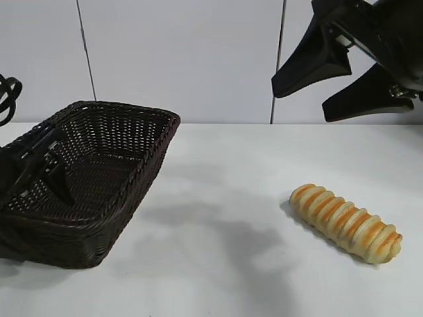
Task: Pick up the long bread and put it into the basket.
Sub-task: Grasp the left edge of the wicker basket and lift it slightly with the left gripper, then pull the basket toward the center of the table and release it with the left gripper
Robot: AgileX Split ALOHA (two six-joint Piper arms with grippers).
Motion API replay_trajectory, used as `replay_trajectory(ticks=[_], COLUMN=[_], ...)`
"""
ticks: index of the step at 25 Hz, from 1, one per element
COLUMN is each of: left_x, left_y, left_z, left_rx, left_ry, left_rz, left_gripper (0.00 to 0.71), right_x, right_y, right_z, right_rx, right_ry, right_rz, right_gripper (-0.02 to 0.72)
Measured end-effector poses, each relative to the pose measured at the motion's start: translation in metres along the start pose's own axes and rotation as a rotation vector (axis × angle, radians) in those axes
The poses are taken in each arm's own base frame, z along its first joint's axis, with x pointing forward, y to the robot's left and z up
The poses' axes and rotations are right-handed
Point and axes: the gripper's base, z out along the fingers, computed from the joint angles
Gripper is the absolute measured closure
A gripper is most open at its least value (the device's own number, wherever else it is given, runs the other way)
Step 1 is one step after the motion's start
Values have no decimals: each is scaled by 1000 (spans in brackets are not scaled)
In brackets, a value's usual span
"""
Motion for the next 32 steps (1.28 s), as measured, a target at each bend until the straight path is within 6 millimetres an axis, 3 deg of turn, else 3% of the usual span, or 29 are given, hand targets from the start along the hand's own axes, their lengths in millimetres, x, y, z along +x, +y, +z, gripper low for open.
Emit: replay_trajectory(ticks=[3, 5, 13, 17, 25, 32], left_x=[0, -1, 0, -20, -53, -61], left_y=[-1, -1, -1, -12, -25, -50], left_z=[0, 0, -13, -31, -57, -48], left_rx=[7, 10, -25, -21, -37, -11], left_ry=[-1, -6, 38, 48, 80, 269], left_rz=[-27, -10, -19, 28, 274, 593], left_gripper=[555, 611, 611, 611, 611, 611], right_x=[1, 1, 1, 2, 3, 4], right_y=[0, 1, 1, 1, 1, 2], right_z=[0, 0, 0, 0, 0, 0], right_rx=[-4, -6, -9, -10, -17, -21], right_ry=[6, 8, 14, 17, 27, 36], right_rz=[0, 0, 0, 0, 0, -3], right_gripper=[146, 146, 146, 146, 146, 146])
